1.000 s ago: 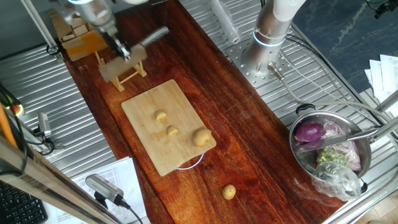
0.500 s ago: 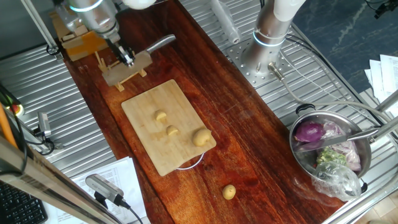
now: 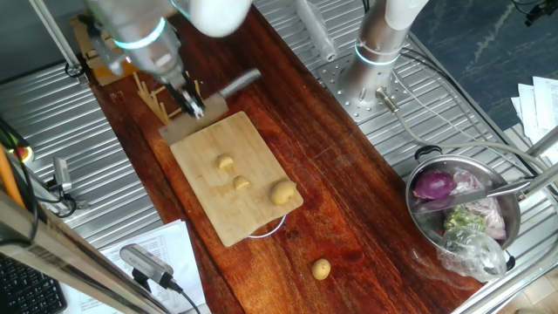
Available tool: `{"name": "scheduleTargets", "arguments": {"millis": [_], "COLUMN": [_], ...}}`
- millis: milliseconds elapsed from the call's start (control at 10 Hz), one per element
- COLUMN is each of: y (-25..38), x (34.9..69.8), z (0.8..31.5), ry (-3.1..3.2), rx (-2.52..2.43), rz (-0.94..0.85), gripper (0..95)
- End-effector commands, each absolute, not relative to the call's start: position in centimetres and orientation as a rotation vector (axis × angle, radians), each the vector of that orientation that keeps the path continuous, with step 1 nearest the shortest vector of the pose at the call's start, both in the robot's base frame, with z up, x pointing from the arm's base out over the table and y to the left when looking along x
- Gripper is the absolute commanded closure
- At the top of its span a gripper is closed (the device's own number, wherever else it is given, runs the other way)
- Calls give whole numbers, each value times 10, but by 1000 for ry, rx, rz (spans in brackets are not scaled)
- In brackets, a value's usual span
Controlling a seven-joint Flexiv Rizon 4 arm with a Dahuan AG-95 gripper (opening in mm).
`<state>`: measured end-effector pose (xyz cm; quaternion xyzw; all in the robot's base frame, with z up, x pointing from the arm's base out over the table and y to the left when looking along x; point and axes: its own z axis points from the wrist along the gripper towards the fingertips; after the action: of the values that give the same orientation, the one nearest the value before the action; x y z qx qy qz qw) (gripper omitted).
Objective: Chop the potatoes
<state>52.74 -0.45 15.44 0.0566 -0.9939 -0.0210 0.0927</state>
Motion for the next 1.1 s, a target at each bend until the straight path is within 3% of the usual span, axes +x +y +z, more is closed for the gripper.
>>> {"name": "scheduleTargets", "arguments": {"millis": [100, 500, 1100], "y": [-5, 39, 38], "x": [526, 522, 522], "z": [155, 135, 123], "ry": [-2929, -2958, -2961], "rx": [327, 229, 220], "rz": [-73, -57, -81], "gripper": [950, 950, 950]}}
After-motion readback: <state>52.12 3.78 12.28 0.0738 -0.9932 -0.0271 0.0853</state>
